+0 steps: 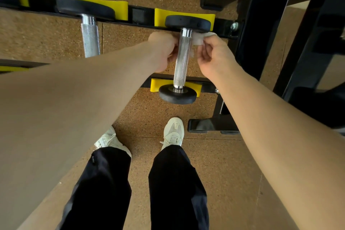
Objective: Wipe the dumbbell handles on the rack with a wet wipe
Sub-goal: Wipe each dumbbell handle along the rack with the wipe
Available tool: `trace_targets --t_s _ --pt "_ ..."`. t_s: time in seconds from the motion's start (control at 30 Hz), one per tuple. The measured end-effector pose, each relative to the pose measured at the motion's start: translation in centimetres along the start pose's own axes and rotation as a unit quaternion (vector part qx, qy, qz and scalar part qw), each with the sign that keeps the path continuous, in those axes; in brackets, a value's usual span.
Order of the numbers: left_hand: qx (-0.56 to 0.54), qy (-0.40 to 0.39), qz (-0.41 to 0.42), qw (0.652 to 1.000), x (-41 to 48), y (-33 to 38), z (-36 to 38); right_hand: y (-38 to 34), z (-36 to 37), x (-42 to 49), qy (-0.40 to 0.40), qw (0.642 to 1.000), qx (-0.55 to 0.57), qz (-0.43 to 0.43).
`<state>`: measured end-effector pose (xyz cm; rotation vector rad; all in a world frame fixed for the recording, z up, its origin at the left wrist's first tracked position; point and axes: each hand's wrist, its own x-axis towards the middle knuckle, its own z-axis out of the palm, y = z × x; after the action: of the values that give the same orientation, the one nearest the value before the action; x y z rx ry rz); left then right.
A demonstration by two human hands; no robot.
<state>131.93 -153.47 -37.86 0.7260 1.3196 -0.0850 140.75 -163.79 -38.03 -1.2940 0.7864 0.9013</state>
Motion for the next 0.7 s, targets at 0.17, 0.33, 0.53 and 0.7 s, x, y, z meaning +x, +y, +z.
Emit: trace_targets --t_s 0.17,0.33,0.53,0.7 --pt "-0.067 0.016 0.004 0.998 -0.3 -0.7 -2.0 1.1 1.3 0.1 -0.030 0.984 -0.172 -0.044" --pt "-0.013 -0.006 0.024 1.000 -0.9 -1.7 -1.2 0.2 -0.3 -0.1 -0.023 0.978 -0.197 -0.063" --pt "0.158 0.016 0.034 0.987 -1.1 -1.9 -1.5 1.5 -1.6 -0.6 -0.015 0.955 -0.284 -0.082" --pt "0.287 -0.010 0.096 0.953 -1.6 -3.5 -3.6 1.7 -1.8 -0.9 -0.020 0.943 -0.322 -0.078"
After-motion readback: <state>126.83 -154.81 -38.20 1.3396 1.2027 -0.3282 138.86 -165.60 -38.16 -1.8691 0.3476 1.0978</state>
